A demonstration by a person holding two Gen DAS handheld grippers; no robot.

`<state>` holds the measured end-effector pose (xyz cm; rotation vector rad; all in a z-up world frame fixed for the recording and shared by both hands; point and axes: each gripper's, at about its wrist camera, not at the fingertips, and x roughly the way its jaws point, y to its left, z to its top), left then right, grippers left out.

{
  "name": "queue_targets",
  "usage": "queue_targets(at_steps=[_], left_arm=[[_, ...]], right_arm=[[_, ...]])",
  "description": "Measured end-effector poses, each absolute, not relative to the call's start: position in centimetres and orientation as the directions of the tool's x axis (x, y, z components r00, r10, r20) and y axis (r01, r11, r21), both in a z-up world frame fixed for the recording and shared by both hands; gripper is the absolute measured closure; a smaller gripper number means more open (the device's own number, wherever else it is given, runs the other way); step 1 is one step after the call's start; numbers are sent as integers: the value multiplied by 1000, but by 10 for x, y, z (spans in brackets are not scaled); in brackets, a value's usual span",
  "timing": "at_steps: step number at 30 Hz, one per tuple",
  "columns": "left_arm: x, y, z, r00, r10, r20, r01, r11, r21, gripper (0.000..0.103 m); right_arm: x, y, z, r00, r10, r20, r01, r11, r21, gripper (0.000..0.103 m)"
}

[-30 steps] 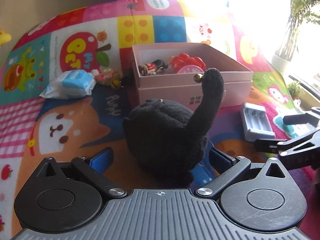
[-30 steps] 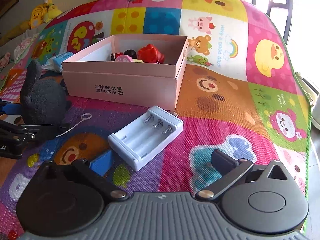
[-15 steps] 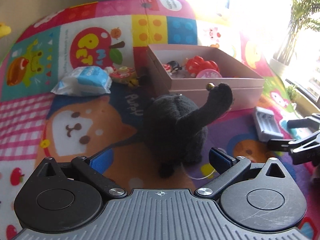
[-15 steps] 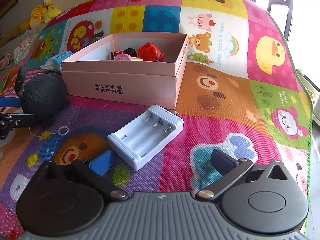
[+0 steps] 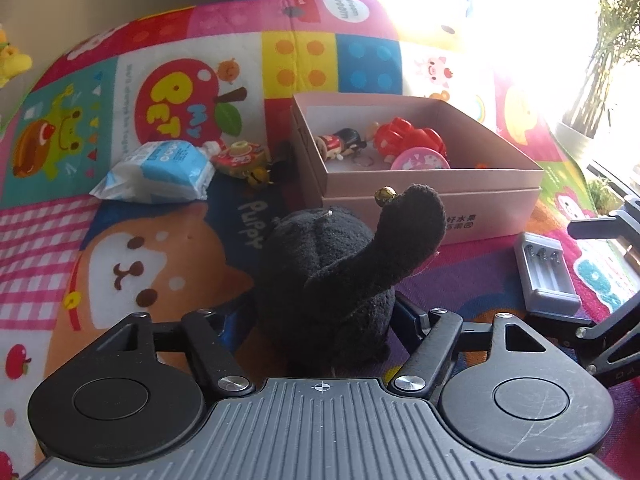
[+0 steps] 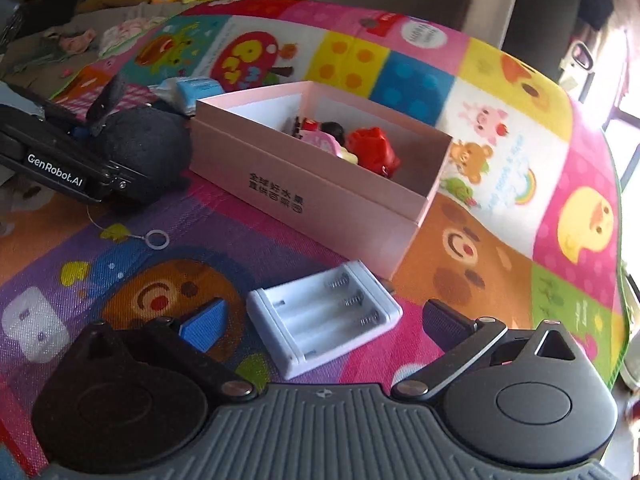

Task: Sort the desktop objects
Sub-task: 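Lift the black plush cat into the pink box with the left tool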

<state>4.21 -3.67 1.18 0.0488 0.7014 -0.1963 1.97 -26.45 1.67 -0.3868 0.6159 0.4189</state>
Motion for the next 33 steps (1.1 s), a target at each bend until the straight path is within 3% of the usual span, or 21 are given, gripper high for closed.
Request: queue_targets(at_steps=[6, 9, 13, 20, 26, 33], left_arm=[[35, -33, 15, 744, -178, -644, 218, 976, -18, 33], [27, -29, 16, 738, -193, -646, 229, 973, -29, 33], [9, -27, 21, 726, -230, -648, 274, 961, -33, 34], [-22, -32, 57, 720, -330, -610, 370, 927, -64, 34], [-30, -45, 102, 784, -356, -508, 418, 908, 9, 34], [34, -66, 161, 903, -311, -297, 358, 927, 116, 34]], right_arm=[[54, -274, 19, 654, 329, -682, -485, 873, -44, 1], [51, -276, 21, 629, 355, -692, -486, 874, 7, 14], [22, -270, 28, 633, 343, -694, -500, 866, -28, 14], [-34, -273, 55, 582, 441, -683, -550, 832, 69, 14], [-60, -267, 68, 593, 471, -653, -572, 817, 71, 14], [-64, -264, 70, 597, 508, -621, -594, 800, 84, 14]])
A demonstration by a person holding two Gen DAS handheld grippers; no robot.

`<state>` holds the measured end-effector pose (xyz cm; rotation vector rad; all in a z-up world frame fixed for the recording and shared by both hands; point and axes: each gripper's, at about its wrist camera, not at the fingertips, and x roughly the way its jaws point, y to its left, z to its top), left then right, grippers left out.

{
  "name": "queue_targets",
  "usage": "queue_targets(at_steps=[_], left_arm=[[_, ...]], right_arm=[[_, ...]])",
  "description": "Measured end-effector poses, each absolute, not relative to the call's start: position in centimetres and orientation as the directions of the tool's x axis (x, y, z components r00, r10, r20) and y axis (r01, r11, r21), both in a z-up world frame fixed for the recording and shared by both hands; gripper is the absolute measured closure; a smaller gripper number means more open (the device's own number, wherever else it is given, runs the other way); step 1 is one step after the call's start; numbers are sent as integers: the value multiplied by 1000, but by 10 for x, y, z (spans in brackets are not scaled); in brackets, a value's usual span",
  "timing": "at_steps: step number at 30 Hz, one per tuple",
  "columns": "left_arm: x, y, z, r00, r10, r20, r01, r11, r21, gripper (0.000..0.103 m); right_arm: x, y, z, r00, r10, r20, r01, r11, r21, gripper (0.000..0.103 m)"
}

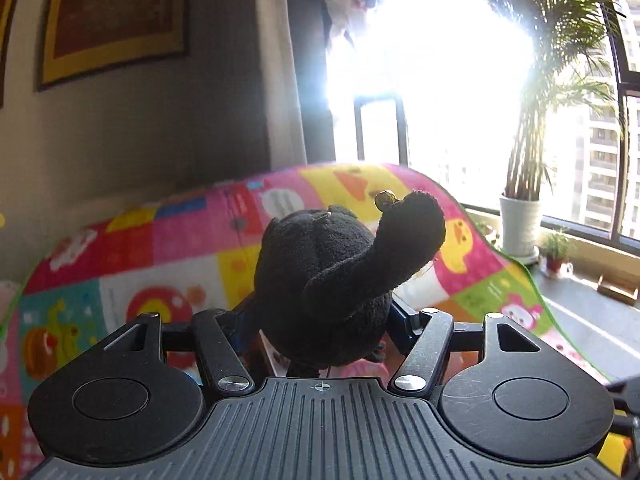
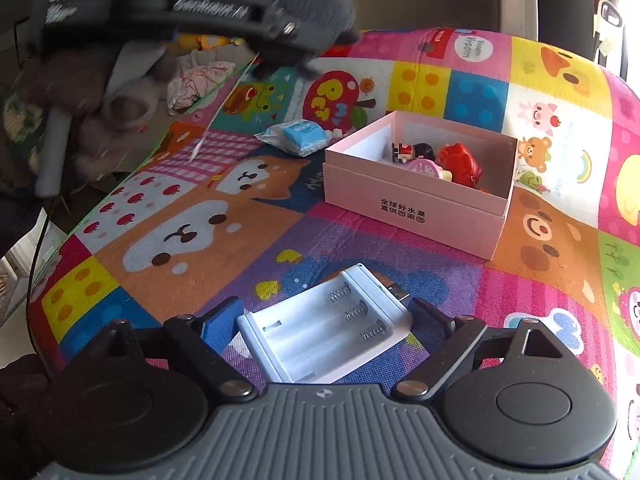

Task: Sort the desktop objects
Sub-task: 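Lift the black plush cat into the pink box with the left tool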

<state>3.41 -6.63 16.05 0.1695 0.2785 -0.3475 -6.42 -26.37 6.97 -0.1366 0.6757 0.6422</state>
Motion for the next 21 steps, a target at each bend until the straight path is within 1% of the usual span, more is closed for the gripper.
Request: queue_targets(at_steps=[2, 3, 6, 8, 10, 12, 13, 14, 15, 18, 21], left_arm=[[57, -74, 166, 916, -305, -262, 341, 934, 107, 34], [69, -76, 165, 914, -310, -263, 342, 936, 84, 34], [105, -78, 153, 883, -342, -322, 349, 936, -37, 34], [122, -80, 133, 854, -351, -384, 352, 933, -70, 33], [134, -86, 110, 824, -340, -452, 356, 933, -54, 30], [139, -90, 89, 802, -317, -506, 356, 934, -21, 22], [138, -90, 81, 795, -308, -522, 358, 934, -5, 15], [136, -88, 76, 792, -306, -529, 361, 932, 2, 11], [132, -86, 74, 790, -308, -530, 364, 931, 0, 8], [114, -73, 69, 775, -334, -536, 389, 921, -12, 7], [94, -57, 61, 775, -322, -544, 379, 925, -8, 6]], right_arm=[[-62, -265, 66, 597, 512, -618, -588, 803, 97, 14], [-61, -266, 65, 597, 512, -618, -583, 806, 105, 14], [-55, -271, 58, 595, 509, -622, -567, 814, 124, 14], [-51, -275, 53, 592, 505, -627, -558, 819, 132, 14], [-48, -277, 49, 586, 504, -634, -552, 821, 143, 14], [-45, -279, 44, 581, 506, -638, -547, 823, 155, 14], [-44, -279, 43, 578, 506, -640, -545, 823, 159, 14], [-43, -280, 41, 580, 506, -638, -540, 826, 163, 14], [-41, -280, 39, 579, 505, -640, -538, 827, 166, 14], [-37, -279, 35, 578, 495, -649, -525, 835, 169, 14], [-32, -277, 33, 584, 473, -660, -502, 849, 164, 14]])
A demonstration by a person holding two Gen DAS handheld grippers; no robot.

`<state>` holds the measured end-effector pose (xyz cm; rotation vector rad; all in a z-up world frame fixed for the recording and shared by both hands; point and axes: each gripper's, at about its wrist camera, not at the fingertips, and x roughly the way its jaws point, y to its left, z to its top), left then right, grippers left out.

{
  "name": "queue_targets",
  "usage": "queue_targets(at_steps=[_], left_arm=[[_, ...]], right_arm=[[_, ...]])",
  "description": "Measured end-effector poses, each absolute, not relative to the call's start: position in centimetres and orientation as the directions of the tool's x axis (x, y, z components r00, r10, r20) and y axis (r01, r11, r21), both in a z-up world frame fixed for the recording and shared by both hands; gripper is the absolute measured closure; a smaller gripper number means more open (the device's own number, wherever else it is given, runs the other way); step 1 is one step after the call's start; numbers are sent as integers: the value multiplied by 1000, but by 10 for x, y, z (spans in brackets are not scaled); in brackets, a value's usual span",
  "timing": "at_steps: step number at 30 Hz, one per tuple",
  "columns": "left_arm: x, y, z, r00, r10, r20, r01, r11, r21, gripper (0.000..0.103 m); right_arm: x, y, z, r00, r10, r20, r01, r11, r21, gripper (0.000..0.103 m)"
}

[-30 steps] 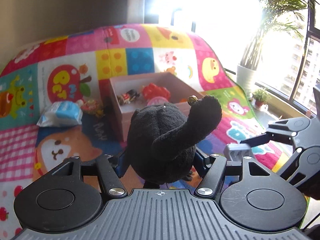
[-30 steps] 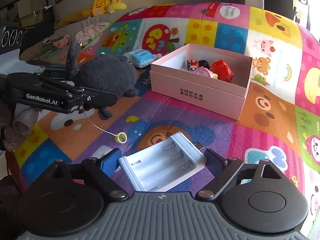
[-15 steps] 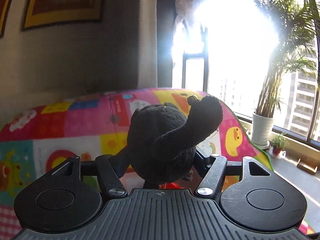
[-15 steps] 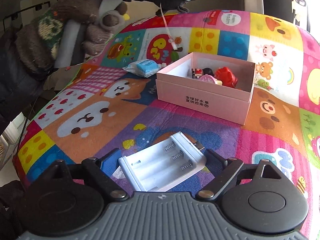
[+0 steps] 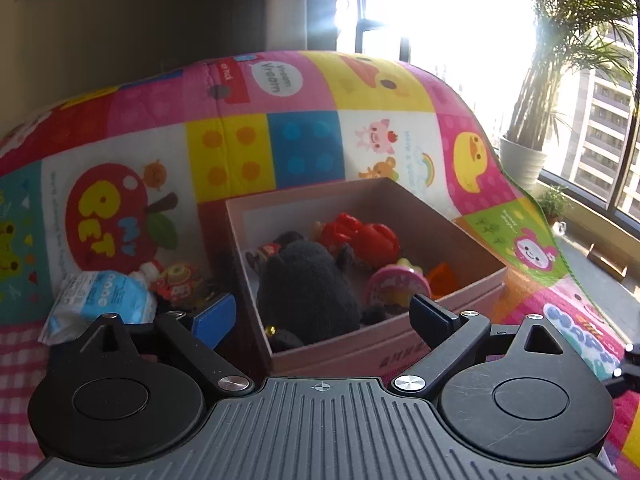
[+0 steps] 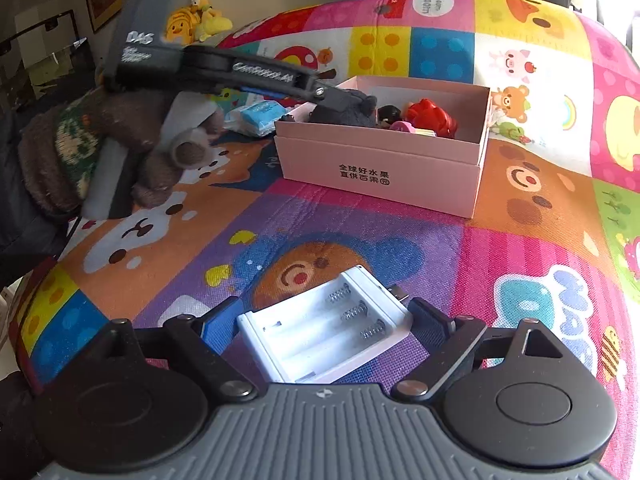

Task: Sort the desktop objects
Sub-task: 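Lift the black plush cat into the pink box with the left tool, then lower the white charger into the pink box with the right tool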

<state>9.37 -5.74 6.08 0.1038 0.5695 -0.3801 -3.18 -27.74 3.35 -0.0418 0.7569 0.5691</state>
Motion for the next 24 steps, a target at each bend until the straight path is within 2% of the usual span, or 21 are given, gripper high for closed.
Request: queue_targets(at_steps=[7, 13, 18, 21, 24], left_arm=[[55, -19, 32, 779, -282, -559, 266, 957, -112, 3], [37, 7, 19, 790, -266, -552, 225, 964, -143, 2], [33, 25, 6, 784, -273, -557, 190, 960, -203, 2], [31, 37, 6, 795, -308, -523, 186, 944, -273, 1], [30, 42, 5, 795, -321, -514, 178, 935, -308, 1]], right_arm=[[-14, -266, 51, 649, 382, -658, -444, 893, 81, 14], [15, -248, 85, 751, 266, -605, -397, 913, -91, 14], [73, -222, 106, 814, 173, -555, -349, 909, -228, 14], [111, -204, 101, 812, 129, -569, -355, 883, -307, 14], [137, -192, 96, 777, 125, -617, -375, 880, -293, 12]])
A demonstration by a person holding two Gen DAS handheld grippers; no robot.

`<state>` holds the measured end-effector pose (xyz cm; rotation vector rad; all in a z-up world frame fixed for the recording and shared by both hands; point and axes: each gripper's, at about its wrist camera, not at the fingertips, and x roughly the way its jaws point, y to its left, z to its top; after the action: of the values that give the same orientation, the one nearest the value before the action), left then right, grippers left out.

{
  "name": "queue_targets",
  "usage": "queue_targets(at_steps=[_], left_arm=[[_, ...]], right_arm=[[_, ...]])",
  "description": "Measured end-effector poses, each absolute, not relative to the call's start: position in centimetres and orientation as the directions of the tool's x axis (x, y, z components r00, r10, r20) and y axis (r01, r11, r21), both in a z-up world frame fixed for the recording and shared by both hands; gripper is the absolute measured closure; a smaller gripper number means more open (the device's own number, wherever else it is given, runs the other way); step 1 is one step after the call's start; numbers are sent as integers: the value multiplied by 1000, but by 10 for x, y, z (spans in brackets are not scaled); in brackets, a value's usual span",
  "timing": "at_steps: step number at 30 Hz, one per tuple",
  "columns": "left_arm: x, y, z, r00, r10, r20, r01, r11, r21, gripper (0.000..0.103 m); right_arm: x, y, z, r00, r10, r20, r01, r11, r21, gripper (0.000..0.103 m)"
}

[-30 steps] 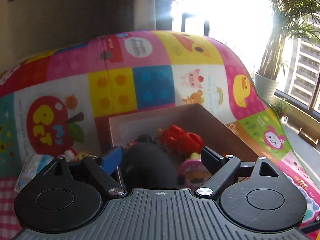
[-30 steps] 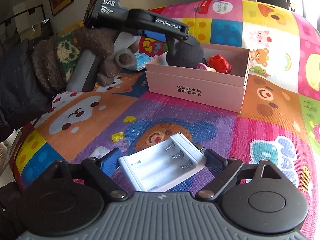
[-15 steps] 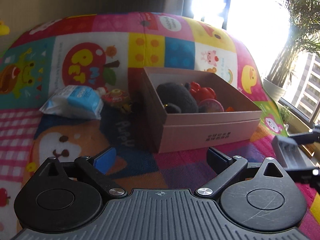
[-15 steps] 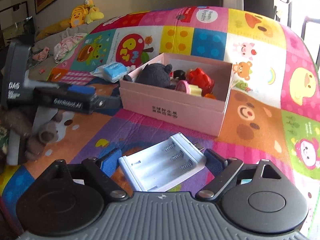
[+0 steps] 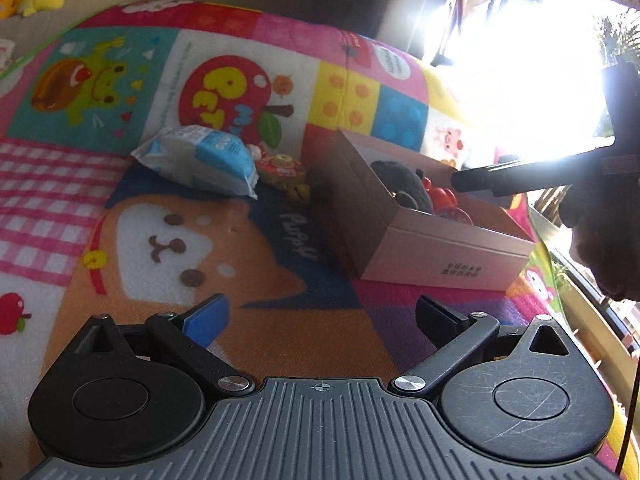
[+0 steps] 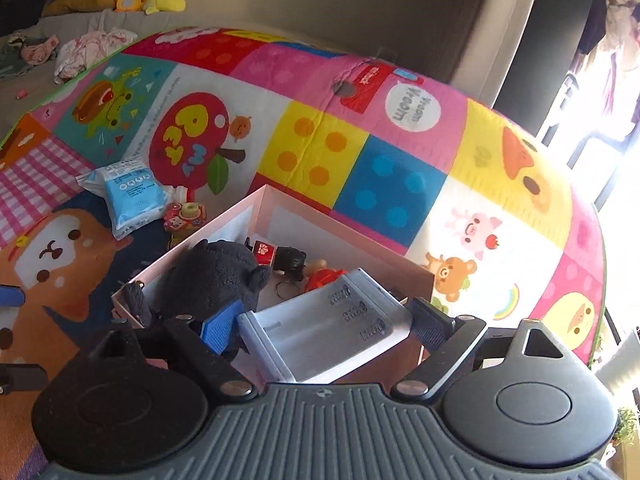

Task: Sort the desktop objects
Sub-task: 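Lower the white charger into the pink box with the right tool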

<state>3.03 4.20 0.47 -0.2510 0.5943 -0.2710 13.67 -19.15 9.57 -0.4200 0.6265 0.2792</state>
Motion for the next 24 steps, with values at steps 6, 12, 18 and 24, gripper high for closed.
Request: queue_targets(at_steps=[6, 12, 18, 24], left_arm=[[29, 40, 6, 795, -344, -500, 204, 928, -313, 1], [29, 42, 6, 797, -345, -496, 195, 924, -329, 0], [29, 44, 7, 796, -347, -496, 194, 923, -333, 0], [29, 45, 7, 798, -345, -495, 191, 923, -335, 0]], right_arm=[[126, -166, 101, 765, 199, -612, -437, 859, -267, 5], [144, -142, 79, 688, 189, -701, -482, 841, -246, 5], [166, -147, 63, 691, 67, -720, -393, 871, -296, 3], [161, -159, 73, 691, 72, -719, -388, 877, -285, 4]])
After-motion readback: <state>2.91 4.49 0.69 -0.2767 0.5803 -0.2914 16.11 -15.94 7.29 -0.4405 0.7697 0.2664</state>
